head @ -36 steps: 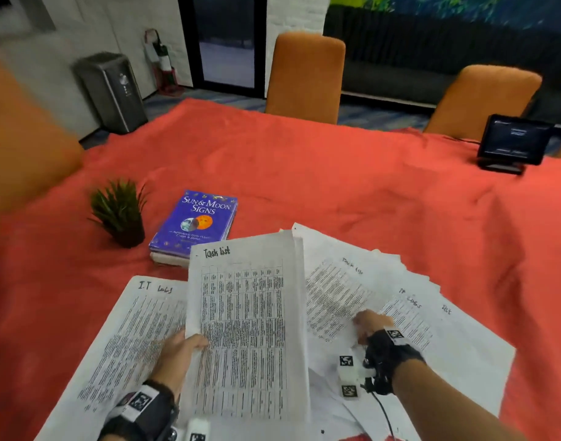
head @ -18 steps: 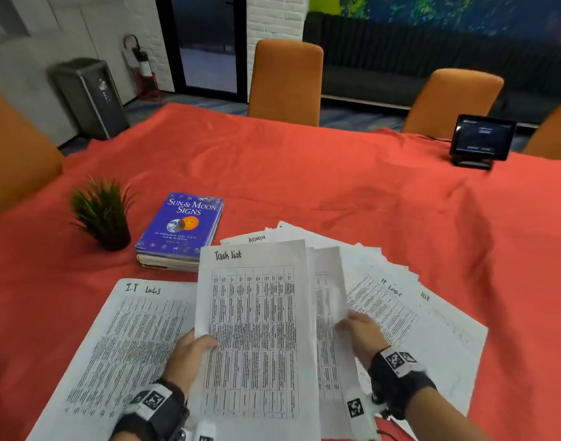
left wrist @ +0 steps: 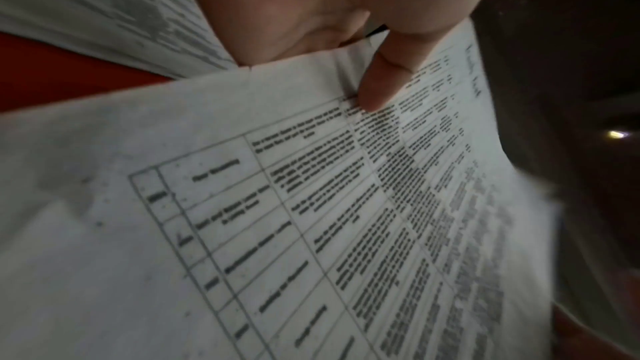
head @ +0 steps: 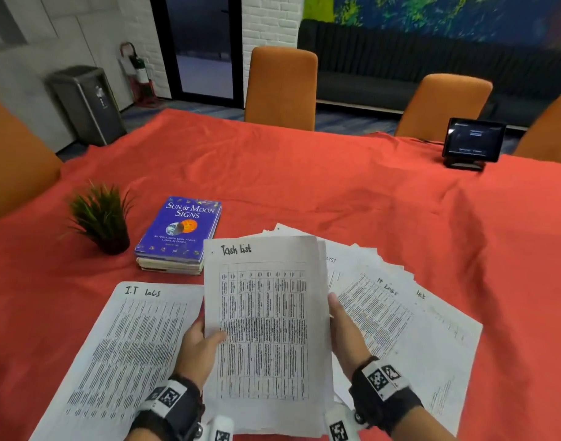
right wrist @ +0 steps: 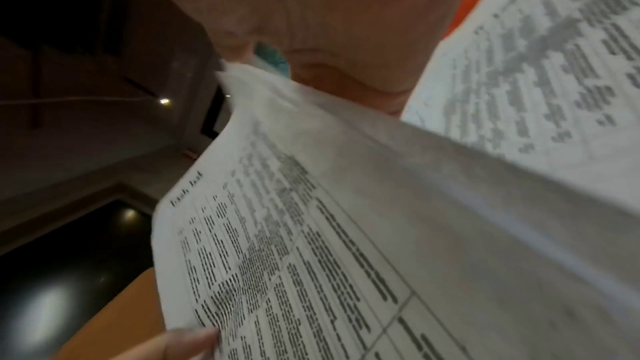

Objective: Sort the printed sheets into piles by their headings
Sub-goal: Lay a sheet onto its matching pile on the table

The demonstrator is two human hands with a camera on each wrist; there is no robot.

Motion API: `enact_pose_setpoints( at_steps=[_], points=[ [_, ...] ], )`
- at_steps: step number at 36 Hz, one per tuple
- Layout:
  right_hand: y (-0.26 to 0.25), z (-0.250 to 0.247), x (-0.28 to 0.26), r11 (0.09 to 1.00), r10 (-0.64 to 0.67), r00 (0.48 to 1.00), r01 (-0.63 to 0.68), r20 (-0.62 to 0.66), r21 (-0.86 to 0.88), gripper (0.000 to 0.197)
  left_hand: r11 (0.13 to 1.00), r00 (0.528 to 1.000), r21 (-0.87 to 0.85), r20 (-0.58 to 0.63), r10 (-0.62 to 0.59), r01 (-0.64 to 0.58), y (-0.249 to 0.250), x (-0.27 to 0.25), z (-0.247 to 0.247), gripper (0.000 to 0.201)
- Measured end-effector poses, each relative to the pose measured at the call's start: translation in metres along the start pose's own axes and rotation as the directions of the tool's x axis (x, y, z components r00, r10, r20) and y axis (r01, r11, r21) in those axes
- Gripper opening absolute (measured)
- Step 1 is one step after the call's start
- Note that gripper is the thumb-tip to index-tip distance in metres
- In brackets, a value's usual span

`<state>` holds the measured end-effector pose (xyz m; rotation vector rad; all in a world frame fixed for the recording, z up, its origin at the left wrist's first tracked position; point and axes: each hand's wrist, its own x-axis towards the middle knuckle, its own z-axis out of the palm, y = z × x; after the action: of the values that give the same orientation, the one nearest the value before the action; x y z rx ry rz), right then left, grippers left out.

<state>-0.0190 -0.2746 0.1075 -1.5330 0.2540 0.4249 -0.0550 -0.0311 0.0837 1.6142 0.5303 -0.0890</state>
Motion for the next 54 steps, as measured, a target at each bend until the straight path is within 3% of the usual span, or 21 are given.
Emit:
enact_pose_setpoints(
  at_steps=[3, 6, 9, 15, 18, 21, 24, 28, 33, 35, 41, 47, 54],
  points=[
    [-0.012, 0.004, -0.003, 0.969, -0.215, 0.977, 0.21, -0.017, -0.132, 0.038, 0.988, 0.987, 0.041, -0.042, 0.153, -0.151, 0.016, -0.003, 0.005, 0.039],
    [-0.023, 0.006, -0.004, 0.903, -0.394, 0.917, 0.373, -0.064, -0.214, 0.024, 0.963, 0.957, 0.04, -0.109, 0.268, -0.266, 0.033, -0.006, 0.009, 0.045],
    [-0.037, 0.008, -0.01, 0.873, -0.484, 0.864, 0.466, -0.14, -0.142, 0.024, 0.935, 0.925, -0.033, -0.164, 0.343, -0.352, 0.047, -0.008, 0.01, 0.048],
    [-0.052, 0.012, -0.021, 0.797, -0.601, 0.779, 0.602, -0.178, -0.055, 0.03, 0.866, 0.904, -0.26, -0.12, 0.41, -0.427, 0.065, -0.016, 0.011, 0.051],
    [-0.039, 0.012, -0.02, 0.81, -0.584, 0.791, 0.583, -0.183, -0.065, 0.027, 0.874, 0.908, -0.25, -0.088, 0.409, -0.417, 0.058, -0.016, 0.014, 0.051],
    [-0.025, 0.014, -0.018, 0.852, -0.521, 0.835, 0.52, -0.178, -0.056, 0.029, 0.889, 0.917, -0.225, -0.089, 0.389, -0.399, 0.05, -0.016, 0.015, 0.046],
    [-0.021, 0.014, -0.018, 0.874, -0.482, 0.858, 0.485, -0.177, -0.031, 0.03, 0.894, 0.928, -0.248, -0.087, 0.361, -0.372, 0.045, -0.016, 0.015, 0.057],
    [-0.019, 0.017, -0.014, 0.903, -0.423, 0.885, 0.431, -0.195, -0.001, 0.034, 0.904, 0.94, -0.258, -0.114, 0.322, -0.341, 0.042, -0.015, 0.017, 0.034],
    [-0.015, 0.023, -0.012, 0.926, -0.369, 0.909, 0.377, -0.195, 0.006, 0.027, 0.918, 0.959, -0.277, -0.072, 0.275, -0.284, 0.037, -0.019, 0.02, 0.034],
    [-0.019, 0.024, -0.014, 0.924, -0.371, 0.908, 0.382, -0.193, 0.023, 0.029, 0.916, 0.961, -0.291, -0.101, 0.259, -0.278, 0.036, -0.018, 0.019, 0.041],
    [-0.019, 0.023, -0.013, 0.921, -0.372, 0.904, 0.388, -0.209, 0.037, 0.017, 0.912, 0.958, -0.293, -0.115, 0.264, -0.286, 0.037, -0.018, 0.016, 0.033],
    [-0.005, 0.023, -0.011, 0.948, -0.312, 0.929, 0.317, -0.197, -0.005, 0.036, 0.936, 0.967, -0.254, -0.135, 0.216, -0.244, 0.023, -0.018, 0.016, 0.037],
    [-0.004, 0.027, -0.009, 0.96, -0.281, 0.944, 0.279, -0.171, -0.036, 0.033, 0.959, 0.975, -0.181, -0.086, 0.207, -0.219, 0.012, -0.014, 0.014, 0.036]
  ],
)
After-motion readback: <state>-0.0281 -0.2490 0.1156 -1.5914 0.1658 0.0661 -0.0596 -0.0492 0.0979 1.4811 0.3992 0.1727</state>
